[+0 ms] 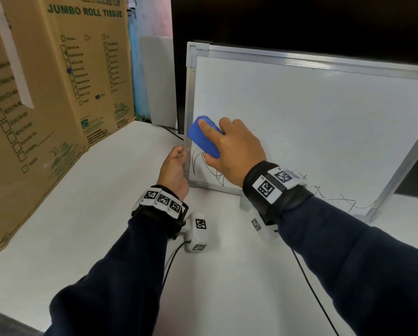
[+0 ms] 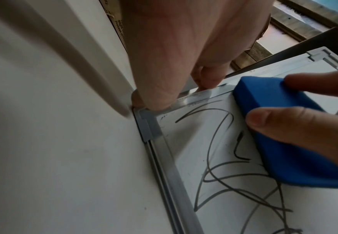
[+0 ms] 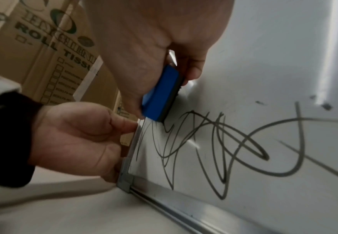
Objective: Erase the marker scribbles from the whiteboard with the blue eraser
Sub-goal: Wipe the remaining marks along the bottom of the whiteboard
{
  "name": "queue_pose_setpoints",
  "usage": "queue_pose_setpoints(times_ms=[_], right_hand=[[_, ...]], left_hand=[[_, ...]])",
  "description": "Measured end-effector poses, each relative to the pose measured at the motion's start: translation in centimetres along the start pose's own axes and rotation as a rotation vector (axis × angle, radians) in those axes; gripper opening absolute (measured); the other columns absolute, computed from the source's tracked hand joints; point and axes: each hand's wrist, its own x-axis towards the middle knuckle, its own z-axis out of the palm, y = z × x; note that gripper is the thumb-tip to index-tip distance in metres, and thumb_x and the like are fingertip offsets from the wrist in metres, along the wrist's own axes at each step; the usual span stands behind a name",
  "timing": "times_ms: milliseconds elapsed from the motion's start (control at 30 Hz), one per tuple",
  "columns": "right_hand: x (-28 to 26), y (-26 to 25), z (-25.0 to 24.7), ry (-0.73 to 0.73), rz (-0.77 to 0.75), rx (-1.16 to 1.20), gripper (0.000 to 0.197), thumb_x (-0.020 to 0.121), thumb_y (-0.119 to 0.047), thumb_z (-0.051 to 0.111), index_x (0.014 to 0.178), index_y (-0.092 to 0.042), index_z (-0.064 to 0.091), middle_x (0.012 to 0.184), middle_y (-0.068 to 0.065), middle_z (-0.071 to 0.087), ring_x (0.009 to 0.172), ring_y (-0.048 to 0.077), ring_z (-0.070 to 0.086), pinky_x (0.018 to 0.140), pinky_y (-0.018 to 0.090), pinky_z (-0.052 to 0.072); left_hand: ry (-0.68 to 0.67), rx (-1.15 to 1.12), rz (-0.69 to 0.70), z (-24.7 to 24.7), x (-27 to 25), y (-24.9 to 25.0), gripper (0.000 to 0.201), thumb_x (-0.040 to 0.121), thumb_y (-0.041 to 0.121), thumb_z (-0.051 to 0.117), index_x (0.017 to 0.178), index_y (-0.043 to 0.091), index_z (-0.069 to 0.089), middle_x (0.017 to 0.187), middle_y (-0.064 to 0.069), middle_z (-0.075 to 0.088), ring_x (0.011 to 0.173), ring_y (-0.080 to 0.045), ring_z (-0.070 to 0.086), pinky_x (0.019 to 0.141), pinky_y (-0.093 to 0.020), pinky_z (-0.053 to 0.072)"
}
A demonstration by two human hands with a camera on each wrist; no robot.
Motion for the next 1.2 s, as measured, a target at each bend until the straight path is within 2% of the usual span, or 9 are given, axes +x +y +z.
queue_pose_setpoints(times_ms=[67,167,300,433,633,800,900,1033,1200], right_hand=[[-0.6,-0.3,0.3,-0.072,-0.03,-0.022,0.069,0.092,-0.041,0.061,0.152,-0.021,0.035,0.109,0.008,0.051,0.089,0.026,0.045,0.059,0.033,0.034],[-0.6,-0.3,0.0,-0.13,-0.059,-0.057,0.069,0.094,-0.042,0.058,0.154,-0.024,0.029,0.111,0.006,0.048,0.093,0.024,0.042,0.062,0.034,0.034],[-0.8,0.1,-0.5,-0.069,-0.018,-0.015,0.068,0.09,-0.041,0.063,0.15,-0.022,0.039,0.106,0.007,0.05,0.089,0.027,0.046,0.058,0.033,0.033],[-1.9,0.1,0.6,-0.218,-0.08,-0.032,0.065,0.091,-0.038,0.061,0.15,-0.025,0.036,0.102,0.004,0.042,0.087,0.024,0.041,0.062,0.034,0.035],[-2.8,0.7,0.9,-0.038,-0.011,0.012,0.069,0.079,-0.036,0.075,0.142,-0.019,0.051,0.098,0.009,0.05,0.08,0.028,0.048,0.053,0.029,0.032],[-2.5,0.6,0.6,-0.158,-0.075,0.011,0.066,0.084,-0.038,0.069,0.144,-0.024,0.047,0.094,0.001,0.032,0.08,0.023,0.037,0.057,0.032,0.035],[-2.7,0.4,0.8,-0.019,0.024,0.067,0.069,0.081,-0.039,0.073,0.143,-0.021,0.049,0.098,0.009,0.045,0.078,0.026,0.042,0.054,0.03,0.032],[-2.2,-0.5,1.1,-0.214,-0.068,0.015,0.07,0.089,-0.042,0.065,0.15,-0.026,0.035,0.1,0.005,0.034,0.083,0.022,0.033,0.062,0.034,0.034],[-2.0,-0.9,1.2,-0.121,0.032,0.057,0.071,0.084,-0.037,0.07,0.147,-0.021,0.041,0.106,0.01,0.043,0.081,0.023,0.04,0.057,0.033,0.04]], left_hand=[[-0.023,-0.002,0.006,-0.2,0.0,-0.1,0.031,0.108,0.014,0.036,0.117,0.02,0.065,0.104,0.006,0.066,0.103,-0.008,0.055,0.1,-0.026,0.042],[-0.028,-0.012,0.018,-0.1,-0.4,0.0,0.033,0.109,0.014,0.034,0.11,0.024,0.066,0.097,0.008,0.067,0.096,-0.006,0.057,0.094,-0.027,0.042],[-0.032,-0.027,0.018,0.0,-0.8,0.2,0.033,0.108,0.013,0.035,0.108,0.025,0.066,0.098,0.007,0.066,0.098,-0.008,0.055,0.098,-0.028,0.041],[-0.022,-0.036,0.022,0.3,-1.0,0.3,0.03,0.108,0.014,0.037,0.106,0.023,0.066,0.091,0.008,0.069,0.091,-0.008,0.059,0.095,-0.029,0.045],[-0.016,-0.048,0.029,0.5,-1.1,0.4,0.03,0.108,0.014,0.037,0.111,0.022,0.066,0.099,0.005,0.069,0.097,-0.011,0.06,0.105,-0.034,0.044],[0.002,-0.072,0.05,0.7,-1.2,0.3,0.031,0.108,0.012,0.038,0.101,0.024,0.065,0.078,0.014,0.072,0.075,0.0,0.065,0.078,-0.021,0.051],[-0.01,-0.06,0.053,0.5,-1.2,0.1,0.03,0.108,0.013,0.037,0.103,0.024,0.065,0.091,0.01,0.069,0.088,-0.006,0.06,0.089,-0.024,0.047],[-0.031,-0.081,0.059,0.3,-0.9,-0.1,0.03,0.108,0.013,0.036,0.104,0.023,0.064,0.097,0.005,0.067,0.093,-0.011,0.056,0.093,-0.026,0.045],[-0.062,-0.076,0.074,0.1,-0.8,-0.2,0.029,0.108,0.013,0.038,0.105,0.021,0.065,0.102,0.003,0.067,0.1,-0.011,0.056,0.101,-0.029,0.041]])
